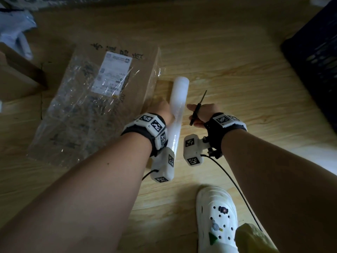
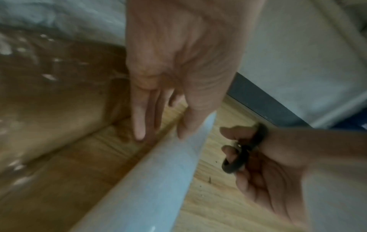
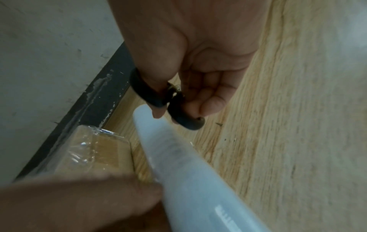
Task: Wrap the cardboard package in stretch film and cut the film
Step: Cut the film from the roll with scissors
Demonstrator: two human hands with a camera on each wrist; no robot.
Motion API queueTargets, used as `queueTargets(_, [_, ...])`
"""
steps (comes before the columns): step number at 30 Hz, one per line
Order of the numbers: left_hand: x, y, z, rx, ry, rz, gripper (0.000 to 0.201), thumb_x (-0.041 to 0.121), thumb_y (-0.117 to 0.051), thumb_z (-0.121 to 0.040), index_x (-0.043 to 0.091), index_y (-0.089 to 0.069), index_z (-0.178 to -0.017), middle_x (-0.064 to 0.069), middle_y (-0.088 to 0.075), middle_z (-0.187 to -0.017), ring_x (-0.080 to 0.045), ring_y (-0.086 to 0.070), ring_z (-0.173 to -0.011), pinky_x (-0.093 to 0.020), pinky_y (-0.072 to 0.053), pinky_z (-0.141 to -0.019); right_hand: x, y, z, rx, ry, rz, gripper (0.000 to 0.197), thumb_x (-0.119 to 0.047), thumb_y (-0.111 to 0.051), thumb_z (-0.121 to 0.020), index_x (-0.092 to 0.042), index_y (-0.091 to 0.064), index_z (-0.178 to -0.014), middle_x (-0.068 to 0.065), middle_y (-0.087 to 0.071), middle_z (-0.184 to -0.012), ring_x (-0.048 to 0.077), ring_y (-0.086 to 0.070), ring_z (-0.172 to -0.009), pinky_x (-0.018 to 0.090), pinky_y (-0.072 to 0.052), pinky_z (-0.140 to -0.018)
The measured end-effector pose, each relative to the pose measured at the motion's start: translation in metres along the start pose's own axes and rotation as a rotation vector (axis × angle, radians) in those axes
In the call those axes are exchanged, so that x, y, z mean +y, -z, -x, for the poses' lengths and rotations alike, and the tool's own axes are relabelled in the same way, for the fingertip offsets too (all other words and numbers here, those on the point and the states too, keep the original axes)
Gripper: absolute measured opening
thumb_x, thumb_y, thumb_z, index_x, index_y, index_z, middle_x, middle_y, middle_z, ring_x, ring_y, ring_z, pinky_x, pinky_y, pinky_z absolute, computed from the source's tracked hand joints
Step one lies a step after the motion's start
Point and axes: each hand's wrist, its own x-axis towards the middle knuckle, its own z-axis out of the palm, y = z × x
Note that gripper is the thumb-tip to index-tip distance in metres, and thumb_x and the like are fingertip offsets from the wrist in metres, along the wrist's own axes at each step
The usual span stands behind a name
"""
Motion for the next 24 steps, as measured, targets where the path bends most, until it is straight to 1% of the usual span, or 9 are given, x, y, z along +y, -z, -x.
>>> queueTargets(3, [-0.007,-0.010,0.002,-0.325,0.121,0.217,0.042,0.025,-0.059,-0.092,0.001,-0.051,-0.125,-0.014,-0.059,-0.121,-0.030,-0.060,-0.108,-0.041,-0.051,-0.094,0.000,0.000,0.001,-0.003,0.025,0.066,0.029,-0.032,-0.076,-0.080,-0.007,-0.065,-0.072,0.013,-0.073,-0.078,0.028,-0.071,-0.083,0.043,-0.056,-0.089])
queueTargets(6, [0.000,-0.018,0.003,-0.313,0.052,0.300,0.037,0.013,-0.054,-0.094,-0.002,-0.052,-0.127,-0.017,-0.058,-0.126,-0.032,-0.060,-0.112,-0.041,-0.052,-0.093,0.001,0.000,0.000,-0.004,0.061,0.154,0.027,-0.029,-0.080,-0.076,-0.007,-0.066,-0.078,0.016,-0.073,-0.081,0.031,-0.072,-0.086,0.046,-0.056,-0.088])
queueTargets(10, [0.006,-0.013,0.004,-0.296,-0.056,0.287,0.032,0.002,-0.046,-0.095,0.000,-0.055,-0.126,-0.016,-0.061,-0.124,-0.025,-0.062,-0.098,-0.035,-0.052,-0.091,0.001,0.012,0.000,0.067,0.088,0.328,0.039,-0.035,-0.081,-0.074,-0.002,-0.065,-0.089,0.013,-0.070,-0.082,0.025,-0.066,-0.074,0.039,-0.057,-0.084])
queueTargets(11, [0.006,-0.009,0.004,-0.227,-0.091,0.244,0.029,0.003,-0.046,-0.096,0.004,-0.058,-0.123,-0.013,-0.063,-0.121,-0.024,-0.063,-0.100,-0.035,-0.052,-0.092,0.000,0.014,0.000,0.082,0.101,0.370,0.038,-0.036,-0.080,-0.075,-0.004,-0.064,-0.088,0.010,-0.068,-0.079,0.024,-0.063,-0.072,0.035,-0.056,-0.079])
queueTargets(13, [0.002,0.004,0.001,0.053,-0.174,0.221,0.026,0.004,-0.049,-0.094,0.014,-0.063,-0.114,0.000,-0.066,-0.109,-0.018,-0.062,-0.100,-0.029,-0.051,-0.089,-0.003,0.017,0.002,0.144,0.141,0.456,0.031,-0.033,-0.077,-0.079,-0.010,-0.058,-0.087,0.005,-0.061,-0.075,0.023,-0.061,-0.075,0.033,-0.052,-0.072])
queueTargets(15, [-0.006,0.023,-0.001,0.306,-0.202,0.319,0.029,0.000,-0.050,-0.091,0.020,-0.064,-0.108,0.007,-0.062,-0.099,-0.012,-0.061,-0.094,-0.023,-0.049,-0.082,-0.006,0.013,0.005,0.234,0.202,0.515,0.021,-0.027,-0.068,-0.086,-0.010,-0.060,-0.097,0.004,-0.064,-0.083,0.025,-0.066,-0.084,0.032,-0.055,-0.075])
queueTargets(18, [-0.036,0.058,-0.004,0.596,-0.173,0.315,0.034,-0.003,-0.054,-0.087,0.019,-0.063,-0.112,0.004,-0.062,-0.111,-0.013,-0.059,-0.100,-0.024,-0.049,-0.083,-0.007,0.008,0.004,0.237,0.194,0.505,0.021,-0.016,-0.057,-0.090,-0.008,-0.068,-0.106,0.010,-0.072,-0.095,0.027,-0.069,-0.087,0.038,-0.058,-0.081])
queueTargets(22, [-0.098,0.094,-0.009,0.711,0.050,0.337,0.048,0.007,-0.064,-0.083,0.023,-0.054,-0.127,-0.006,-0.053,-0.132,-0.027,-0.055,-0.117,-0.041,-0.050,-0.094,-0.009,0.011,0.012,0.289,0.203,0.605,0.016,-0.010,-0.052,-0.094,-0.005,-0.066,-0.100,0.013,-0.068,-0.109,0.026,-0.064,-0.085,0.033,-0.051,-0.078])
queueTargets(24, [-0.126,0.104,-0.002,0.647,0.224,0.227,0.061,0.024,-0.070,-0.081,0.025,-0.044,-0.136,-0.008,-0.042,-0.141,-0.031,-0.045,-0.126,-0.046,-0.042,-0.103,-0.022,0.002,0.019,0.375,0.312,0.556,0.025,-0.010,-0.046,-0.097,-0.009,-0.062,-0.117,0.012,-0.064,-0.120,0.027,-0.062,-0.103,0.033,-0.050,-0.086])
